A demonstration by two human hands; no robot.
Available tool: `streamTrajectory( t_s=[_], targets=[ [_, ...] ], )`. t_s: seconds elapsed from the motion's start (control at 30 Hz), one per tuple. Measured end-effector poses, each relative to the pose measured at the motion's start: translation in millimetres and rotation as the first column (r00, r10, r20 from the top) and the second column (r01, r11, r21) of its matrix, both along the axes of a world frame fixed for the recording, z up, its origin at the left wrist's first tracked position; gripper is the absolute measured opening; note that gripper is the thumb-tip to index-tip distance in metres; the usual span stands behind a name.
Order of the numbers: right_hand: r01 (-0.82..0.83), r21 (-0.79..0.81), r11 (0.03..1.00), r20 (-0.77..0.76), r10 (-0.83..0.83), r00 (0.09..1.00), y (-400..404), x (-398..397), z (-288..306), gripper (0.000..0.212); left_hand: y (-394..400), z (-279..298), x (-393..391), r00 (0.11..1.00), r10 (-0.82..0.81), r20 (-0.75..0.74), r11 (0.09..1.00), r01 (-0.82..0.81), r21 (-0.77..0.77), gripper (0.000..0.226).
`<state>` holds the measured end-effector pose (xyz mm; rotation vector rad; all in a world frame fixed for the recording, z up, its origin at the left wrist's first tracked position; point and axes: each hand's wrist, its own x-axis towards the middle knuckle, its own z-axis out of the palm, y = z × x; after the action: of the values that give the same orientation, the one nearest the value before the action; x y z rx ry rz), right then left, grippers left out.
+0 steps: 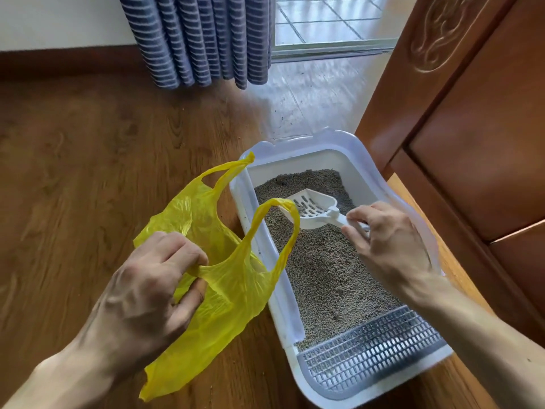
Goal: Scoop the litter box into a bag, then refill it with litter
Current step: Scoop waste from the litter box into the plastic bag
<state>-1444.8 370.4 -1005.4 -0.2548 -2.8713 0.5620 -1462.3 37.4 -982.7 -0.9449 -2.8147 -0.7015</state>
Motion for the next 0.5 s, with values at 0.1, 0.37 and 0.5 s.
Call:
streamTrajectory(
  t_s=[0.1, 0.37, 0.5],
  targets=[
    [0.042, 0.047, 0.998, 0.037, -0.044, 0.998, -7.3, -19.2, -1.7, 0.018, -2.5, -0.7, -2.7, 1.000, 0.004, 0.008, 1.000, -0.004, 0.010, 0.022],
    [0.046, 0.228, 0.973, 0.126, -0.076, 0.989, -34.0, -66.8, -4.6, 0.019, -3.6, -7.3, -16.3, 1.000, 0.009, 0.003, 1.000, -0.009, 0.024, 0.021],
    [0.053, 0.230, 0.972, 0.141, -0.087, 0.986, -42.6, -81.2, -6.4, 0.017, -4.2, -8.8, -20.4, 1.000, 0.003, 0.006, 1.000, -0.003, 0.017, 0.021]
  ],
)
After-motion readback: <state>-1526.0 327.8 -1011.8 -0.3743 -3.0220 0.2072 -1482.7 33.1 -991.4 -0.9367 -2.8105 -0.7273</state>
